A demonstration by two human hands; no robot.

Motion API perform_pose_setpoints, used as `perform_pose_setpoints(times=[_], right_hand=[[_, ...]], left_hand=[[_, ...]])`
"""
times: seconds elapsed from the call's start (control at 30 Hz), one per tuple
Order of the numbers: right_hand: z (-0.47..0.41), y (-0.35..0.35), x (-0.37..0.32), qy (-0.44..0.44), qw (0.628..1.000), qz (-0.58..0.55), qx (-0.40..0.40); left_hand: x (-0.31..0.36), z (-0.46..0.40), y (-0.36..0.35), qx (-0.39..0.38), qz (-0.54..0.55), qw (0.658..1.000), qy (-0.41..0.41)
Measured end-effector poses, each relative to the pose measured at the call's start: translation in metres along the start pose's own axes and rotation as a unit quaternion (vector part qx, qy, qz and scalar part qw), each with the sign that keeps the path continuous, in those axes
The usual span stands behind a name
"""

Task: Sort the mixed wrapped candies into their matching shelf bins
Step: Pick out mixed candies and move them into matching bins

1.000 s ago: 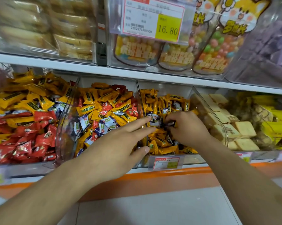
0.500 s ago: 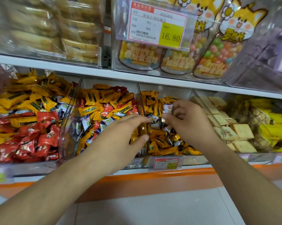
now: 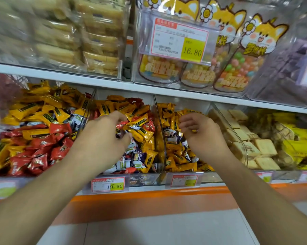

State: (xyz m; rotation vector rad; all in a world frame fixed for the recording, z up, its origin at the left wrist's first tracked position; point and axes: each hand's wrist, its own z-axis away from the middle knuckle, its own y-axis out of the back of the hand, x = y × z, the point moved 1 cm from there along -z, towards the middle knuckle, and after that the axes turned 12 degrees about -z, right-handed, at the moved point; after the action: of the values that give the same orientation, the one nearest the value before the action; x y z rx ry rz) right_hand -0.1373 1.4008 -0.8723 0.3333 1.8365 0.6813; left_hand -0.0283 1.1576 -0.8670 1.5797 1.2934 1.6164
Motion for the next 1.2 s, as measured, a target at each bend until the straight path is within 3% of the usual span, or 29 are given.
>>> perform_pose_setpoints(times=[0.07, 0.2, 0.27, 0.37, 0.53, 0.97, 1.2], right_hand=[[-0.007, 0.000, 0.015, -0.021, 0.999, 0.031, -0.003], [-0.019, -0.013, 0.028, -0.041, 0.991, 0.078, -0.101], [-0.025, -0.020, 0.029, -0.046, 0.983, 0.129, -0.121], [-0.033, -0.025, 0.033, -0.051, 0.980, 0.146, -0.124], [-0.036, -0.026, 0.039, -0.077, 0.980, 0.129, -0.130], [-0.020, -0.013, 0.046, -0.005, 0.996, 0.084, -0.037], [-0.016, -0.003, 0.046, -0.009, 1.000, 0.009, -0.006]], left_hand=[[0.004, 0.003, -0.003, -0.022, -0.012, 0.999, -0.033], [0.023, 0.011, -0.022, -0.058, -0.042, 0.983, -0.166], [0.029, 0.013, -0.033, -0.094, -0.053, 0.976, -0.190], [0.033, 0.015, -0.041, -0.132, -0.015, 0.973, -0.190], [0.031, 0.014, -0.042, -0.123, -0.010, 0.973, -0.195], [0.031, 0.016, -0.040, -0.130, -0.006, 0.972, -0.194], [0.032, 0.014, -0.038, -0.131, -0.003, 0.973, -0.189]])
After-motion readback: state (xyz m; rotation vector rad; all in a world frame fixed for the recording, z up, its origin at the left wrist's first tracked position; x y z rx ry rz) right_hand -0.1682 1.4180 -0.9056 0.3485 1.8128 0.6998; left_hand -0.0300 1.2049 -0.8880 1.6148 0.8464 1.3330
